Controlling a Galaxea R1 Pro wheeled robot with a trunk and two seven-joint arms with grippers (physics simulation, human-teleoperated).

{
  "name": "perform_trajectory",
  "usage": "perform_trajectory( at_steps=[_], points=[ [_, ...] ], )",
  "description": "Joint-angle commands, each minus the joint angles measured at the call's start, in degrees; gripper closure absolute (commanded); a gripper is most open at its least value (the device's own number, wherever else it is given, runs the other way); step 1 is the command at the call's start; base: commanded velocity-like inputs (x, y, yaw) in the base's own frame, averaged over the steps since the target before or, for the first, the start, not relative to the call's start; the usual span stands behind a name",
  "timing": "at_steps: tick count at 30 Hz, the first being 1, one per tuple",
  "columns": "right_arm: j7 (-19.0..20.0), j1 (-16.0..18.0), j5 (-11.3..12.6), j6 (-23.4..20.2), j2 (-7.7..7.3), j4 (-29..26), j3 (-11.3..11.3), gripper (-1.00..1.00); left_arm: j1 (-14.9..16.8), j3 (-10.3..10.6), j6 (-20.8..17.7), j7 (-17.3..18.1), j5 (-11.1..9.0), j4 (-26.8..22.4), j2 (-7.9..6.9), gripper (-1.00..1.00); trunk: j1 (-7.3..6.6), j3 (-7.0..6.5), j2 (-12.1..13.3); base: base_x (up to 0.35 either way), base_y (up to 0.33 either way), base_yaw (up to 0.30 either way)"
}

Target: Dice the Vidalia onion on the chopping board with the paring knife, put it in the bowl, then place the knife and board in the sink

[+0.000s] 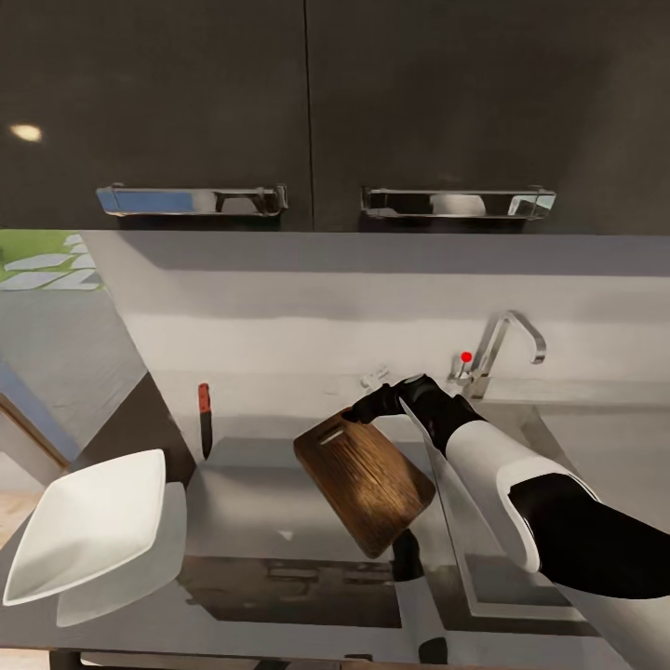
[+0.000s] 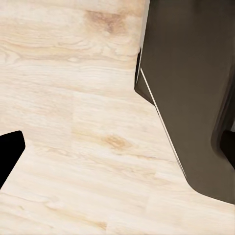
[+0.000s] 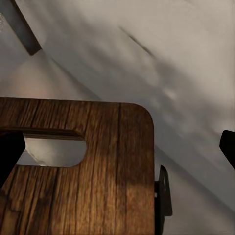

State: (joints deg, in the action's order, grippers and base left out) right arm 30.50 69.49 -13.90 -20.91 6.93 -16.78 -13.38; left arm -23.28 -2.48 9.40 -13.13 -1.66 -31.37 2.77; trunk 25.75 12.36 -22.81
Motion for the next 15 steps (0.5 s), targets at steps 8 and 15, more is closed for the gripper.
perform_trajectory(
  at_steps=[8,15],
  points=[
    [0.29,0.03,-0.6,-0.19,0.02,-0.1,0.1,-1.0,-0.03,-0.16,0.1,0.03,-0.18,-0.09,0.05,-1.0,0.04,0.1,-0.11,0.011,0.031,0.0],
    [0.27,0.03,-0.6,-0.19,0.02,-0.08,0.1,-1.0,-0.02,-0.16,0.1,0.03,-0.19,-0.09,0.05,-1.0,0.04,0.1,-0.11,0.028,0.027,0.0]
  ],
)
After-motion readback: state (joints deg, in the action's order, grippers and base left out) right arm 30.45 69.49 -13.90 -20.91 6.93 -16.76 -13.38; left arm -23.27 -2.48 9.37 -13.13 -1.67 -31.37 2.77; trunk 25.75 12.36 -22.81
